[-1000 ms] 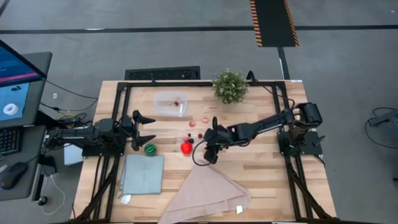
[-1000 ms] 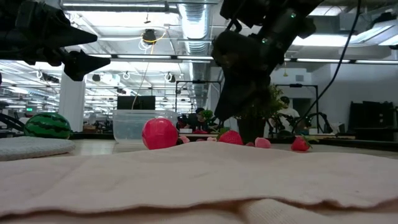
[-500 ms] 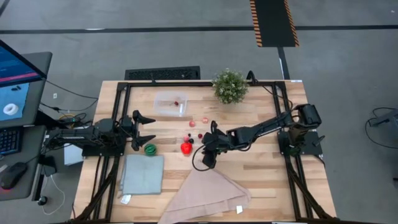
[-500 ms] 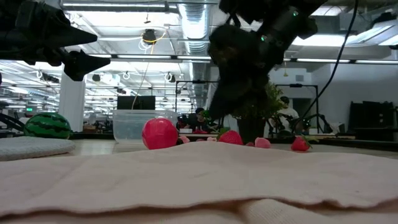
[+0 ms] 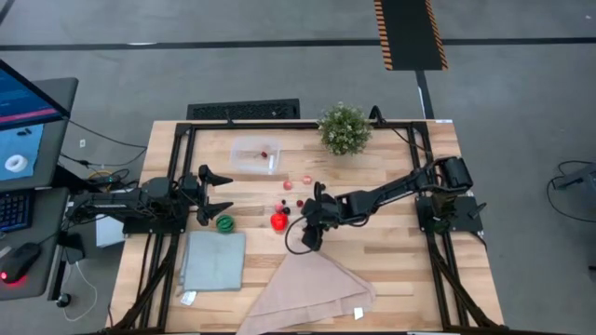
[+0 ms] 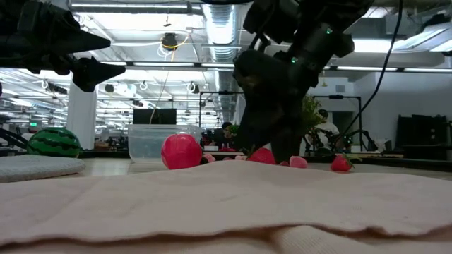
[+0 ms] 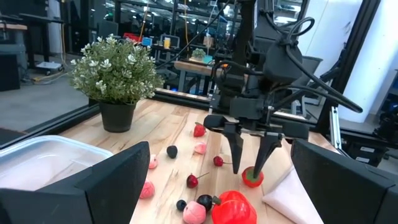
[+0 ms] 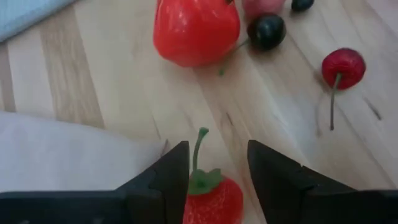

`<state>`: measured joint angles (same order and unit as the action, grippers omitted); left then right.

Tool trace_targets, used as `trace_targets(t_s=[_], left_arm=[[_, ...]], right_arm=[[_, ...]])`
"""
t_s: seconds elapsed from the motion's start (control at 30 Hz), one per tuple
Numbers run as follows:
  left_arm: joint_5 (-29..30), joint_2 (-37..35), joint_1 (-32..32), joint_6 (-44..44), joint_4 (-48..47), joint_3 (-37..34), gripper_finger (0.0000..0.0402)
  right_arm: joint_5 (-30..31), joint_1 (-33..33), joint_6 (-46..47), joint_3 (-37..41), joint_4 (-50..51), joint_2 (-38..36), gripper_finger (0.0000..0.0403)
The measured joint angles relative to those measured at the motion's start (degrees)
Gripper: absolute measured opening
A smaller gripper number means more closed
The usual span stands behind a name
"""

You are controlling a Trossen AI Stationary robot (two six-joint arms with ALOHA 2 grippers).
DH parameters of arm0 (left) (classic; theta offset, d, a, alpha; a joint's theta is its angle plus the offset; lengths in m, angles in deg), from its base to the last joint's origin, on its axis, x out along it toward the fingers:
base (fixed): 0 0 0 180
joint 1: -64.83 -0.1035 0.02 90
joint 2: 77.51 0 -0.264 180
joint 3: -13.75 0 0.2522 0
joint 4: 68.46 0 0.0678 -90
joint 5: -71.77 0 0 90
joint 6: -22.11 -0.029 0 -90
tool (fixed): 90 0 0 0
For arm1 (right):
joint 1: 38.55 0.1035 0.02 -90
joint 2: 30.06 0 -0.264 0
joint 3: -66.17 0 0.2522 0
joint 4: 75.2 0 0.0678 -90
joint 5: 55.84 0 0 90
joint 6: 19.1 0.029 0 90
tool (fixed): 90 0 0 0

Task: Pick and placing Produce into tupperware
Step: Put the red strawberry into the transparent container

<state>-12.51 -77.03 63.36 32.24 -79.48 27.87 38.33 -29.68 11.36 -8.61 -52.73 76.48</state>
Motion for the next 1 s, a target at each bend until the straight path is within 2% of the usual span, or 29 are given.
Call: trace_targets(t_s=[0.1, 0.23, 0.53, 0.6, 0.73, 0.87, 1.0], left_arm=[[0.04, 0.02, -0.01, 0.00, 0.01, 0.01, 0.0382], [0.06, 0.02, -0.02, 0.00, 0.02, 0.00, 0.0382], [0.13, 0.00, -0.02, 0.00, 0.02, 0.00, 0.0382], [0.15, 0.02, -0.01, -0.01, 0.02, 0.00, 0.0382], [0.19, 0.01, -0.01, -0.02, 0.02, 0.00, 0.0382], [0.30, 0.02, -0.02, -0.02, 0.02, 0.00, 0.0382], [0.51, 0.02, 0.00, -0.02, 0.07, 0.00, 0.0382]], right_arm=[[-0.02, 0.00, 0.02, 0.00, -0.16, 0.00, 0.0178], [-0.02, 0.02, 0.02, 0.00, -0.46, 0.54, 0.0143], [0.13, 0.00, -0.27, 0.02, -0.44, 0.68, 0.0020], [0.15, -0.17, -0.31, 0.02, -0.34, 0.68, 0.0014], [0.17, -0.75, -0.31, 0.02, -0.20, 0.68, 0.0027], [0.17, -1.64, -1.97, -0.06, -0.69, 0.68, 0.0011], [0.17, -3.25, -4.42, -2.42, 0.10, 0.61, 0.0017]])
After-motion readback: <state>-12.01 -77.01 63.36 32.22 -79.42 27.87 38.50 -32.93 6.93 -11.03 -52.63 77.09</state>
